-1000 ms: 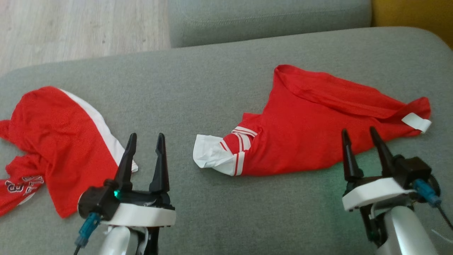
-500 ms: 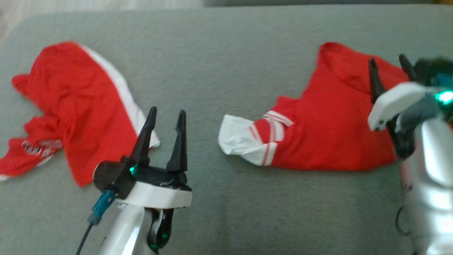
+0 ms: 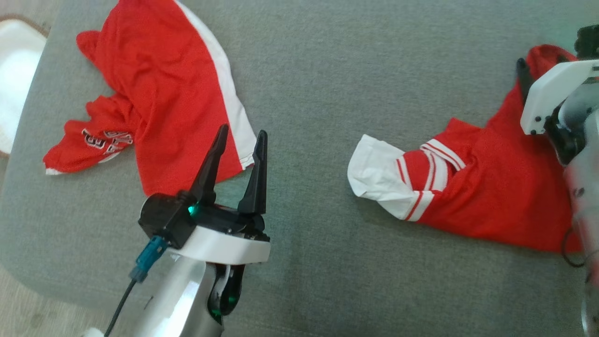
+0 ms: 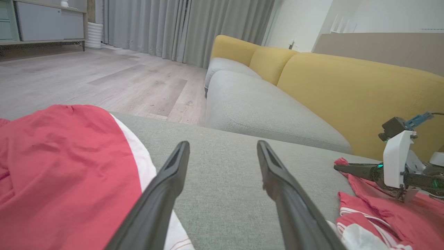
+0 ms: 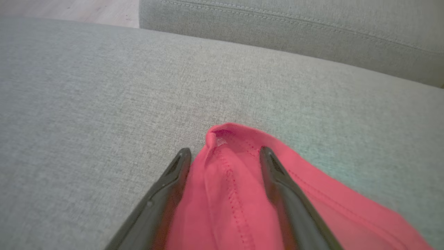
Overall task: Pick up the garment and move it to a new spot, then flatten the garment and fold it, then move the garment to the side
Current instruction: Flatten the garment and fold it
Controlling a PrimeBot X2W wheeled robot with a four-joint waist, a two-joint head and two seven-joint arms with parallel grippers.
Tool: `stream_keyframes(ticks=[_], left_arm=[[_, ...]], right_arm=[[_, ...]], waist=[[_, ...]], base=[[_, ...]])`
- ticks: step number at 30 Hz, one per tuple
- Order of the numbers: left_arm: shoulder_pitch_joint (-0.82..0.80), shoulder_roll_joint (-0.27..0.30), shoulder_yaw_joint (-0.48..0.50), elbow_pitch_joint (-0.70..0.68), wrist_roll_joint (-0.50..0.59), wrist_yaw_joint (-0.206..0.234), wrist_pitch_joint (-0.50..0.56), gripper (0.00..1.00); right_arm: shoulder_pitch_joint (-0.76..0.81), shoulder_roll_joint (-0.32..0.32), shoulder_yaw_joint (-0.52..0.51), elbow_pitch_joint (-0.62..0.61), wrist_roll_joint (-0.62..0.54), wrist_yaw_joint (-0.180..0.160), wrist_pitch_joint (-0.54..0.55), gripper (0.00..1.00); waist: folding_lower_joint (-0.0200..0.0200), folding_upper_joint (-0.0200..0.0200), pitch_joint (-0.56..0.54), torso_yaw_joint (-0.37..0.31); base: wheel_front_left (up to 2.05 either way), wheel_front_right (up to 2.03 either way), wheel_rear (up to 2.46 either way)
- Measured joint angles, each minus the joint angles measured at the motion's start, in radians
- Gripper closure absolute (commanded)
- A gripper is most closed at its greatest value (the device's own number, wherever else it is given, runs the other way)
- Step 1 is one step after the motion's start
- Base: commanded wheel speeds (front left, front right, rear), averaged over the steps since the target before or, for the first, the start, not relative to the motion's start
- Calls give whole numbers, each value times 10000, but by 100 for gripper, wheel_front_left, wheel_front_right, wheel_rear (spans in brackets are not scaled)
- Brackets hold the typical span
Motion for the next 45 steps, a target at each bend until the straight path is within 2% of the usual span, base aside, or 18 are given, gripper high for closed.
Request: stream_keyframes(ticks=[3,4,5,6,9,18,27,34,39,43,45], left_arm=[[-68,-2,-19,-21,0,29,-2,0],[-69,0,-17,-23,0,56,-2,0],[-69,0,-17,-23,0,107,-2,0],[-69,0,-17,-23,0,107,-2,0],[-94,-4,-19,-25,-2,104,-29,0],[-100,-10,309,-2,4,105,-29,0],[101,-13,744,25,176,94,-31,0],[584,-10,1216,31,284,88,-31,0],[1101,-6,1465,36,286,86,-31,0],[1577,0,1639,36,284,90,-31,0],[1764,0,1630,36,284,88,-29,0]], right_arm=[[-430,-17,-38,464,77,0,-4,2],[-599,-17,-46,621,123,0,-8,57],[-735,6,-46,767,173,0,-21,92],[-735,6,-46,767,173,0,-21,100],[-903,33,73,1085,428,0,-280,100],[-989,132,617,1139,1613,0,-2080,100],[-870,90,1415,-98,3185,0,-3312,100],[560,-119,1776,-1607,3820,0,-3632,100],[2180,-207,1083,-2953,3881,0,-3517,100],[4157,-86,-165,-4103,3436,0,-2765,100],[5332,226,-991,-4713,3110,0,-2242,100]], waist=[[-1,0,156,117],[-1,0,186,117],[0,0,201,89],[0,0,201,89],[-2,0,228,-25],[-1,0,-89,-540],[-2,0,-801,-1315],[-3,0,-1534,-1985],[-4,0,-2231,-2450],[-4,1,-2816,-2835],[-5,1,-3105,-3009]], base=[[0,0,0],[0,0,0],[0,0,0],[0,0,0],[0,0,0],[0,0,0],[0,0,0],[0,0,0],[0,0,0],[0,0,0],[0,0,0]])
